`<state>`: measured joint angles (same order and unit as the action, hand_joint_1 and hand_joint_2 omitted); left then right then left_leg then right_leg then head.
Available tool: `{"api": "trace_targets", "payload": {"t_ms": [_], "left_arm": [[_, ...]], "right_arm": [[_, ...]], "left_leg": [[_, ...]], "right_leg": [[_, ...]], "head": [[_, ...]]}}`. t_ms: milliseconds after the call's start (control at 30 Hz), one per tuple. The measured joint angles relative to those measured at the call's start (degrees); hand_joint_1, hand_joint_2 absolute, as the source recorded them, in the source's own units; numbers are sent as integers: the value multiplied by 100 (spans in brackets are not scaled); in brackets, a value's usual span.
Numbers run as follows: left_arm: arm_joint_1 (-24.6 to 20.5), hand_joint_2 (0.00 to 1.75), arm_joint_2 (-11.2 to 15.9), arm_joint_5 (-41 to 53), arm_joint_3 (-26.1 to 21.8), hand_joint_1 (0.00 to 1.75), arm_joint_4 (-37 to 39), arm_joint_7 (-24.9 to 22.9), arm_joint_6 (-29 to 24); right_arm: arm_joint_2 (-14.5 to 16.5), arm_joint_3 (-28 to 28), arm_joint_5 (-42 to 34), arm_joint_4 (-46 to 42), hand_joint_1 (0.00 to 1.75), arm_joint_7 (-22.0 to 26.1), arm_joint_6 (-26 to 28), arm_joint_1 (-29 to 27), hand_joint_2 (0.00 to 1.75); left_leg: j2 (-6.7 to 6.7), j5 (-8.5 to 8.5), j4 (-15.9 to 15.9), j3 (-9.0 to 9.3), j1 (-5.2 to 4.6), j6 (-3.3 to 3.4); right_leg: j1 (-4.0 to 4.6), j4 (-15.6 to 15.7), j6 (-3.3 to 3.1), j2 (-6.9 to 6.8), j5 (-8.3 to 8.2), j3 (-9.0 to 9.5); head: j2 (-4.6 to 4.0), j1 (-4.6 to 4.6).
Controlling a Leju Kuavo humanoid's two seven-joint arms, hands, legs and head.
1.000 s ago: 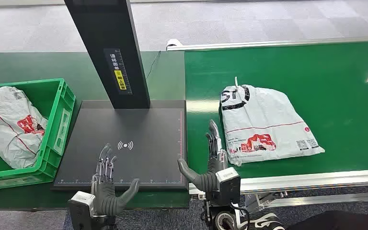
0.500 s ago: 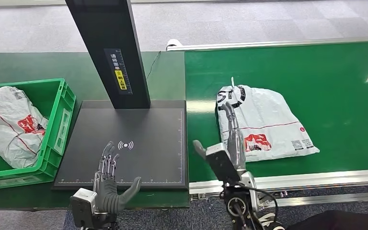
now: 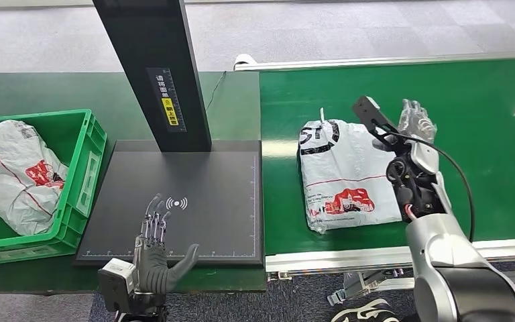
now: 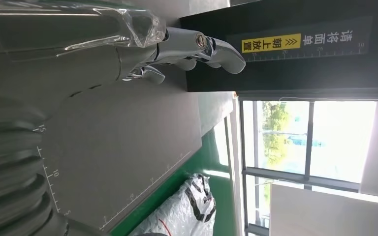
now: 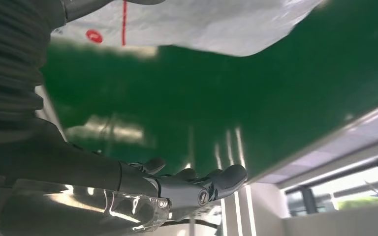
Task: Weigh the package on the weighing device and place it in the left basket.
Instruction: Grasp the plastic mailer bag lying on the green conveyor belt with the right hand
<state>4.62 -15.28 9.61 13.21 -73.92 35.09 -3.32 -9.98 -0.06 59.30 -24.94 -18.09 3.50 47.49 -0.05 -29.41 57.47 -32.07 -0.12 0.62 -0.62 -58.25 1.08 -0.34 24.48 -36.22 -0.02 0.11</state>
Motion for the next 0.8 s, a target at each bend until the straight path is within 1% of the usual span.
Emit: {"api": "trace_targets", "payload": {"t_ms": [67,167,233,333,467,567,700,800], "left_arm": [[-28,175,5,-3,-1,0,11,1,32],[-75,175,10,-9,-5,0,25,2,73],[-99,175,11,-10,-8,0,39,2,98],[-133,175,12,-8,-11,0,80,2,135],[-207,175,14,0,-20,0,170,3,151],[-294,175,15,3,-38,0,275,9,157],[-365,175,15,9,-70,0,402,31,164],[-386,175,15,14,-89,0,478,41,171]], "right_arm": [[-142,-119,17,205,0,-134,-198,69,175],[-267,-334,-47,422,0,-216,-532,86,175],[-300,-495,-108,527,0,-146,-738,73,175],[-316,-725,-157,647,0,98,-1040,-2,175],[-292,-936,-161,753,0,535,-1415,-185,175],[-214,-1026,-124,809,0,844,-1704,-306,175],[-72,-1073,-77,879,0,1041,-2007,-431,175],[26,-1082,20,922,0,1089,-2161,-482,175]], "left_leg": [[0,-3,0,-3,0,1],[1,-4,-1,-2,0,1],[2,-4,-1,-1,0,1],[2,-3,-1,0,1,1],[2,-3,-2,-2,3,0],[3,-3,-3,-2,3,0],[3,-3,-3,-3,3,0],[4,-3,-3,-3,3,0]], "right_leg": [[0,0,1,1,1,-3],[0,1,1,1,2,-4],[0,1,1,2,2,-4],[1,1,1,3,1,-4],[1,0,0,3,1,-4],[1,0,0,4,1,-4],[1,0,0,3,2,-4],[1,0,0,3,2,-4]], "head": [[0,0],[1,0],[1,-1],[1,-1],[1,-1],[1,-1],[0,-1],[1,-1]]}}
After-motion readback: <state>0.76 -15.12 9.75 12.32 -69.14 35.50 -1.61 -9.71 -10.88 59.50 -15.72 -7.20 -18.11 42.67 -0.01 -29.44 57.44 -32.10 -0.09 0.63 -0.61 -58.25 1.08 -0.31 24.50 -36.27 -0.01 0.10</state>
